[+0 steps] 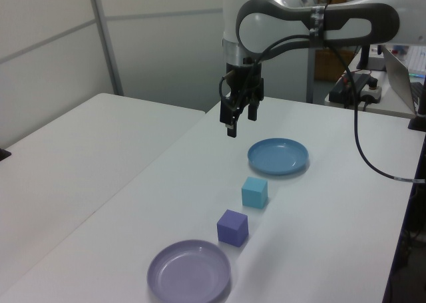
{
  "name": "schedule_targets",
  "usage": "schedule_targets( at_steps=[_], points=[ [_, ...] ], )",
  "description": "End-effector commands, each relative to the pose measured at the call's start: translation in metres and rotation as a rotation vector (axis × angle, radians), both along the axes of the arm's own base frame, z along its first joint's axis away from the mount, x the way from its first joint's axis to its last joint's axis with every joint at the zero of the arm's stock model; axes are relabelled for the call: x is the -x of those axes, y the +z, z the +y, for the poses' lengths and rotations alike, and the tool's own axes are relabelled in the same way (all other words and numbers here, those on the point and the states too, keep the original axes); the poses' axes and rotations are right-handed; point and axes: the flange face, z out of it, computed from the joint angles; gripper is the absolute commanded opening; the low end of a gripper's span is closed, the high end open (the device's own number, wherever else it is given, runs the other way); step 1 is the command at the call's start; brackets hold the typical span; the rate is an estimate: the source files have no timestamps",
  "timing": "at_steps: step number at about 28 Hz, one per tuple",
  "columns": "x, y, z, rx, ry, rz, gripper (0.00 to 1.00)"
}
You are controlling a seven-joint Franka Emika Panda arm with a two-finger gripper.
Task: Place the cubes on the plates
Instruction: 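Move the gripper down over the purple cube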
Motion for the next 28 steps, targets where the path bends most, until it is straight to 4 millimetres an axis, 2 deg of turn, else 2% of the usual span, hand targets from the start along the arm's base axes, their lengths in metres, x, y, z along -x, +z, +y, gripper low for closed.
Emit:
schedule_targets(
  at_steps=[1, 3, 5, 9, 10, 14, 19, 20, 28],
  points=[
    [-0.012, -0.027, 0.004, -0.022, 0.002, 0.021, 1.00],
    [-0.017, -0.031, 0.001, -0.026, 0.007, 0.025, 1.00],
    [-0.027, -0.044, -0.002, -0.032, 0.036, 0.036, 1.00],
    [-0.034, -0.054, 0.002, -0.035, 0.054, 0.003, 1.00],
    [-0.034, -0.065, 0.006, -0.038, 0.053, 0.011, 1.00],
    [-0.031, -0.083, 0.016, -0.038, 0.068, 0.034, 1.00],
    [-0.022, -0.118, 0.035, -0.035, 0.094, 0.048, 1.00],
    [-0.019, -0.127, 0.044, -0.033, 0.107, 0.046, 1.00],
    [-0.009, -0.166, 0.069, -0.007, 0.108, 0.060, 1.00]
  ],
)
